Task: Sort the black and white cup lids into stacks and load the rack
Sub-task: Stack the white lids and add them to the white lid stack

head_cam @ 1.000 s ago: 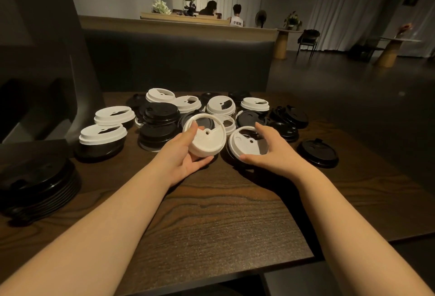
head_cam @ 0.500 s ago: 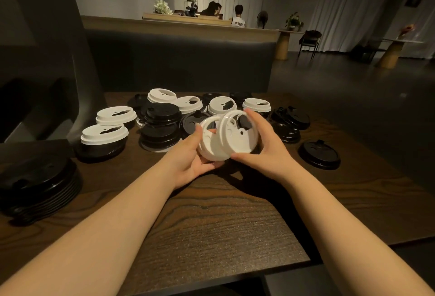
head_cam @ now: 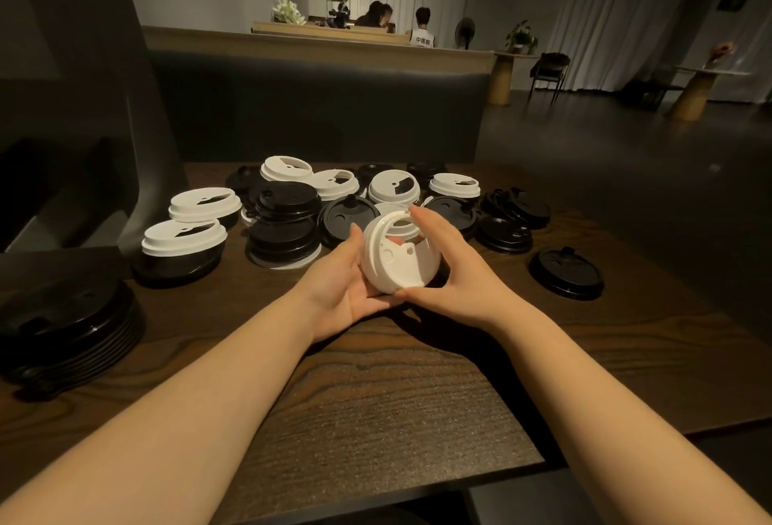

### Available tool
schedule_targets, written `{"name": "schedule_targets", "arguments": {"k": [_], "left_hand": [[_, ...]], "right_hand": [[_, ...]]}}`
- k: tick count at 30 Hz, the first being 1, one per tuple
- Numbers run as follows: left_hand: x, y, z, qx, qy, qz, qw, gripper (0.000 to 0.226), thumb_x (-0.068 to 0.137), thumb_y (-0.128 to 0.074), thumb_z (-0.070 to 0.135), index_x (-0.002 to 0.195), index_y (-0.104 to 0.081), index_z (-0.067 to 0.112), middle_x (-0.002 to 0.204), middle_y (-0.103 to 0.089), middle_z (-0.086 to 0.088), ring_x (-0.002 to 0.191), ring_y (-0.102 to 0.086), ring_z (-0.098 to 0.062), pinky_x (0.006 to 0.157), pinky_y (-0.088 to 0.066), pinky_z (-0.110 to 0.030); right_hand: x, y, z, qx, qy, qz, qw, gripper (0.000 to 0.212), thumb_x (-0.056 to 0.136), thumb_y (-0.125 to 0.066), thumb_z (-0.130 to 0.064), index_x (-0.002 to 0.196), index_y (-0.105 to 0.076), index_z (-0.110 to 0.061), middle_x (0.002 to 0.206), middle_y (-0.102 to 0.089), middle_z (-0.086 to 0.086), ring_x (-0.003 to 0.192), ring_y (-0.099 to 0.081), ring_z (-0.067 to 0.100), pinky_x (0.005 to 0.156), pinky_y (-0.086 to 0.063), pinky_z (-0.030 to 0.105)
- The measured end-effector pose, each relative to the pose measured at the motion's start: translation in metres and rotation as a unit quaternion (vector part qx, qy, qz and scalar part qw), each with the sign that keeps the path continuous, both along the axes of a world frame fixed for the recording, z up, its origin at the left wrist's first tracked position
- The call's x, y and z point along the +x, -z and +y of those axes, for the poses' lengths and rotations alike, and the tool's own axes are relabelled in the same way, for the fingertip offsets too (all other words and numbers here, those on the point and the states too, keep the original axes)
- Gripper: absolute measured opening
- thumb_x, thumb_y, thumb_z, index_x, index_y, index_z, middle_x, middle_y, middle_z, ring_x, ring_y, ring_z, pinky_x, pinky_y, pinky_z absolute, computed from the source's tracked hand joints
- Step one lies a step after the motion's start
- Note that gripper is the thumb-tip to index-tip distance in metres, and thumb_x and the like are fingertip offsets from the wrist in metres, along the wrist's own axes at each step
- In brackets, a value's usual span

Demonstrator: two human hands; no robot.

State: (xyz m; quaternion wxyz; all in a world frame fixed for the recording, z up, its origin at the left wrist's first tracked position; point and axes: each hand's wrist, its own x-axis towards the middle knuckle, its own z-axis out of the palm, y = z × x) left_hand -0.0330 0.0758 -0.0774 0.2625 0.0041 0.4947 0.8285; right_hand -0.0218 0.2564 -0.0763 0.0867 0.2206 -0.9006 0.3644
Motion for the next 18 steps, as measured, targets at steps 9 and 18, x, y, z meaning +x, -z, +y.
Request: {"name": "schedule_targets", "arguments": {"k": [9,18], "left_hand": [[0.003,0.0008,-0.004,-0.096,-0.019,0.115,0.988,0.022,0.092,-0.057,0.014,0.113,-0.059,0.017,0.102,-0.068,-0.006,0.084,-0.068,-0.016,0.071,-0.06,-0.032],[-0.0023,0.0052,-0.001,-0.158,-0.071,0.182,0.968,0.035,0.091,-0.06,0.016,0.125,-0.051,0.014,0.109,-0.068,-0.007,0.096,-0.068,-0.016,0.072,-0.057,-0.027]], "right_hand": [[-0.0006,0.0035,-0.0073,-0.039,-0.001,0.013,0.999,0.089,0.077,-0.078,-0.027,0.147,-0.023,-0.031,0.148,-0.022,-0.017,0.127,-0.017,-0.016,0.093,-0.015,-0.009],[-0.0043,0.0009,-0.0051,-0.288,0.052,-0.137,0.946,0.037,0.091,-0.06,-0.011,0.127,-0.058,-0.018,0.115,-0.069,0.003,0.104,-0.067,0.016,0.089,-0.055,0.041]]}}
